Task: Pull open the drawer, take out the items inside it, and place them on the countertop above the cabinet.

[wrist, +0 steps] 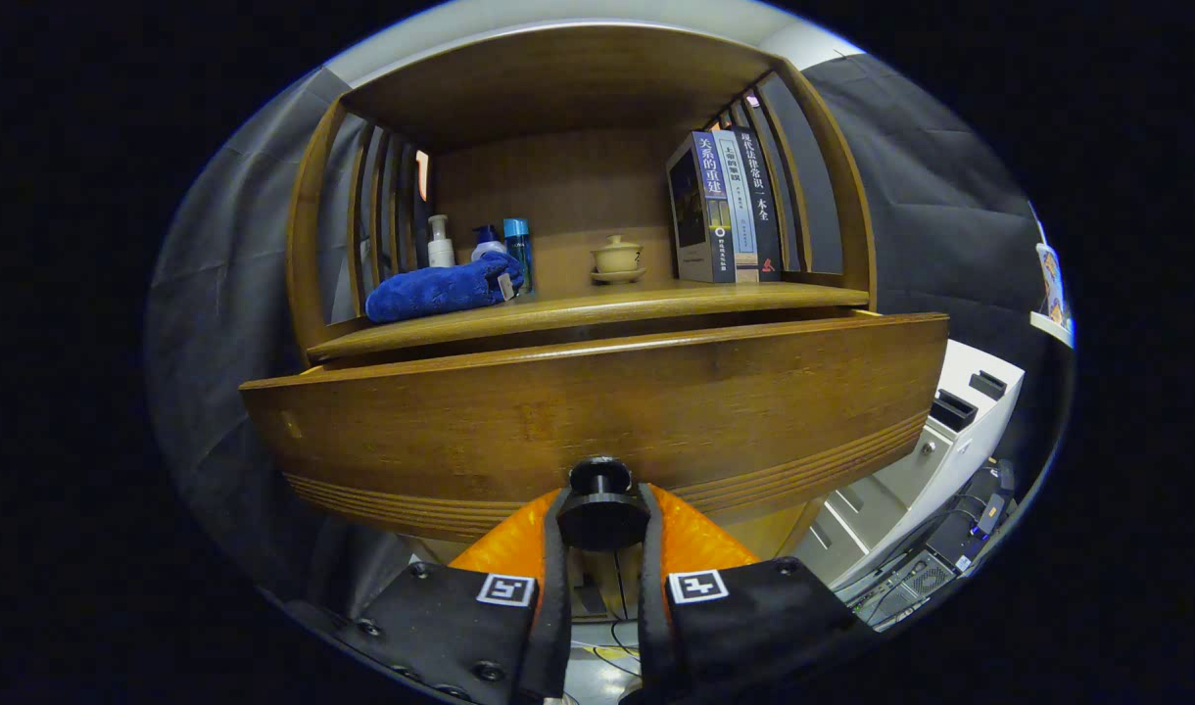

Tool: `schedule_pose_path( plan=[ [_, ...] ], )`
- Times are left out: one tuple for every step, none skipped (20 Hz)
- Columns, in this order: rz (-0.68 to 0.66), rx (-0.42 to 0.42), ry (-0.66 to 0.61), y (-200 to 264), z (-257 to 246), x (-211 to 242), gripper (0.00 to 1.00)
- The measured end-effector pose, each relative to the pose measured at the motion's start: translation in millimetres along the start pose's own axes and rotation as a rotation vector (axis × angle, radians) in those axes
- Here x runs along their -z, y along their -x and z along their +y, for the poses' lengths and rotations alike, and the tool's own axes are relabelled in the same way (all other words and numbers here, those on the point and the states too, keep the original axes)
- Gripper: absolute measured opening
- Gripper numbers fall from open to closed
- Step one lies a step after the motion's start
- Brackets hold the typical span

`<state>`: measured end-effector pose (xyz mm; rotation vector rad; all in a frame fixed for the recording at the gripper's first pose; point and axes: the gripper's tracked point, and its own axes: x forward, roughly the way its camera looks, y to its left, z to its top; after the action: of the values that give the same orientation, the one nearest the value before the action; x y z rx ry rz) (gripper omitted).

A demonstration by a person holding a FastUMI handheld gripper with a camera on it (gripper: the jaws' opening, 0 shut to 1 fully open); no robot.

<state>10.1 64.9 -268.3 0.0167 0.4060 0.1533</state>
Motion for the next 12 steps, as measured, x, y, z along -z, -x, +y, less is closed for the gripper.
schedule_pose_path(
  plan=[
    [0.002,0.0,-0.003,6.2,0.0,1.9,0.37],
    [0.002,0.001,-0.005,11.3,-0.8,2.8,0.37],
    [0.002,0.003,-0.006,17.5,-1.1,4.5,0.36],
    [-0.002,0.004,-0.007,22.7,-1.2,6.1,0.36],
    [0.002,0.005,-0.006,29.0,-1.3,8.5,0.36],
    [0.005,0.006,-0.007,34.0,-1.3,12.3,0.36],
    [0.014,0.009,-0.008,39.3,-1.5,16.4,0.36],
    [0.022,0.008,-0.013,45.5,-1.8,21.0,0.36],
    [0.014,0.015,-0.012,49.6,-2.5,19.0,0.36],
    [0.022,0.014,-0.012,55.5,-2.4,23.6,0.36],
    [0.025,0.014,-0.017,61.6,-1.5,25.1,0.36],
    [0.026,0.019,-0.016,70.5,-2.3,28.4,0.36]
  ],
)
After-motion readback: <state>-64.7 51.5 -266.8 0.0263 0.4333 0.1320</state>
